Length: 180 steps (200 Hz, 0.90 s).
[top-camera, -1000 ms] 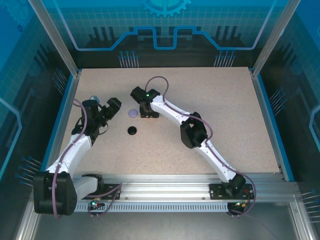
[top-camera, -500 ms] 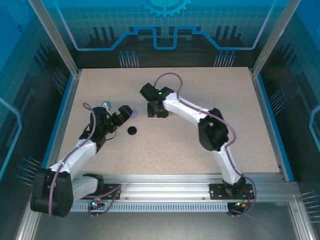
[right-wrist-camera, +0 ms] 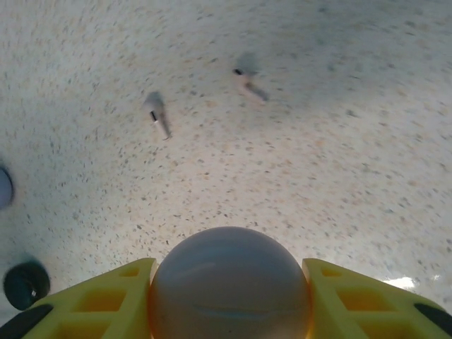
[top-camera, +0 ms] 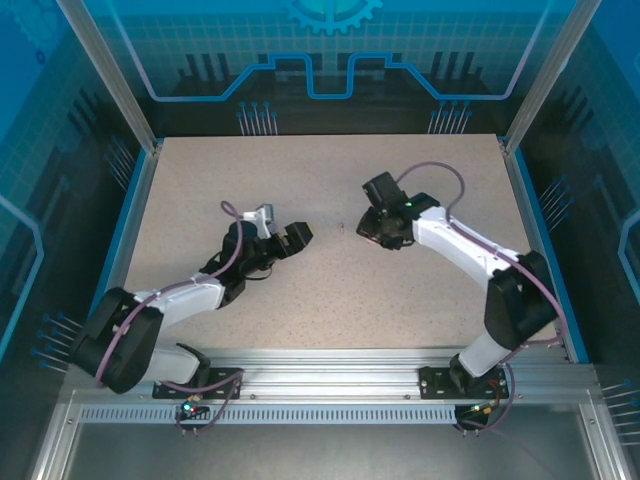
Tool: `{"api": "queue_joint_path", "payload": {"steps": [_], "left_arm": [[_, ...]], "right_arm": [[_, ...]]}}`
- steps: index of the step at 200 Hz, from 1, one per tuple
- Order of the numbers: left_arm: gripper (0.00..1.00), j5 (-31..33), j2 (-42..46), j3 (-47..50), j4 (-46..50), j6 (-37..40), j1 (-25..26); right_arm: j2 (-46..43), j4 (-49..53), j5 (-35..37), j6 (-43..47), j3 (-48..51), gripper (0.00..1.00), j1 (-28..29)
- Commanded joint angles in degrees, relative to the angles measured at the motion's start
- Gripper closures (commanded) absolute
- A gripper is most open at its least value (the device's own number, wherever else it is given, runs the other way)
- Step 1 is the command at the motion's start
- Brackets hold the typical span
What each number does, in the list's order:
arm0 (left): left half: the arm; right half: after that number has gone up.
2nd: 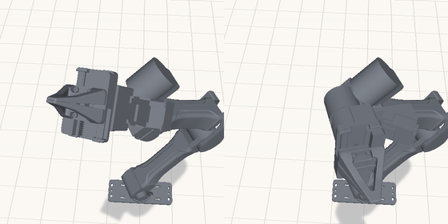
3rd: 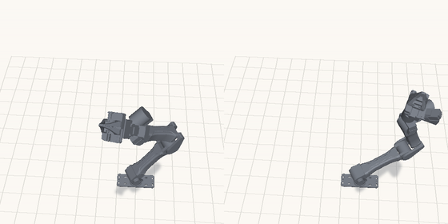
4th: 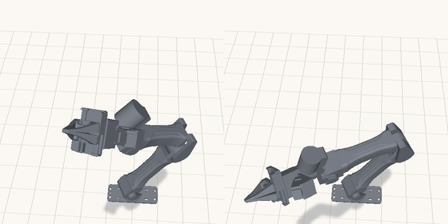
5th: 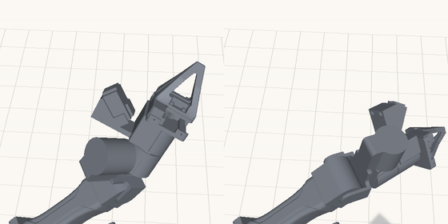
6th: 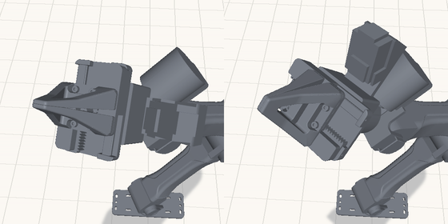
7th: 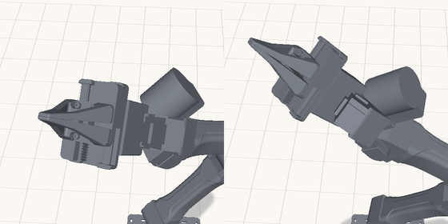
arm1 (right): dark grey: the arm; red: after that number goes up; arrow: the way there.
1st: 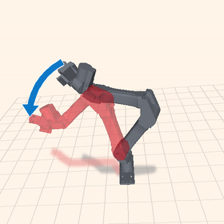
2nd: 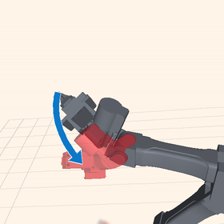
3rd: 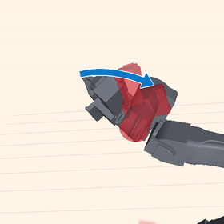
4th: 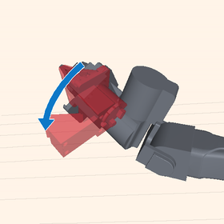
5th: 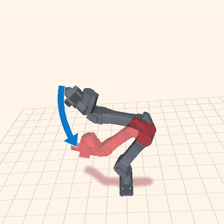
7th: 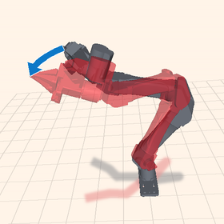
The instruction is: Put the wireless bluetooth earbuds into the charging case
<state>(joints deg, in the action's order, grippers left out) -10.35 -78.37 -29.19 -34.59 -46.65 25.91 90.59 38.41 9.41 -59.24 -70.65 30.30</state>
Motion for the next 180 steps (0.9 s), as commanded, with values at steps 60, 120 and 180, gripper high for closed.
{"api": "queue_joint_path", "payload": {"steps": [60,120,180], "left_arm": [[0.01,4.4,-12.7,-4.1,-20.1,0.3,10.9],[0.03,6.7,-17.1,-4.4,-26.1,0.8,14.4],[0.19,6.8,-20.1,-3.2,-30.6,-0.9,14.9]], "right_arm": [[-5.2,-11.2,-4.4,-23.7,8.3,0.65,1.1],[-0.4,-10.6,-3.7,-28.3,4.0,0.66,4.0],[0.4,-11.1,-3.9,-29.6,2.6,0.66,4.8]]}}
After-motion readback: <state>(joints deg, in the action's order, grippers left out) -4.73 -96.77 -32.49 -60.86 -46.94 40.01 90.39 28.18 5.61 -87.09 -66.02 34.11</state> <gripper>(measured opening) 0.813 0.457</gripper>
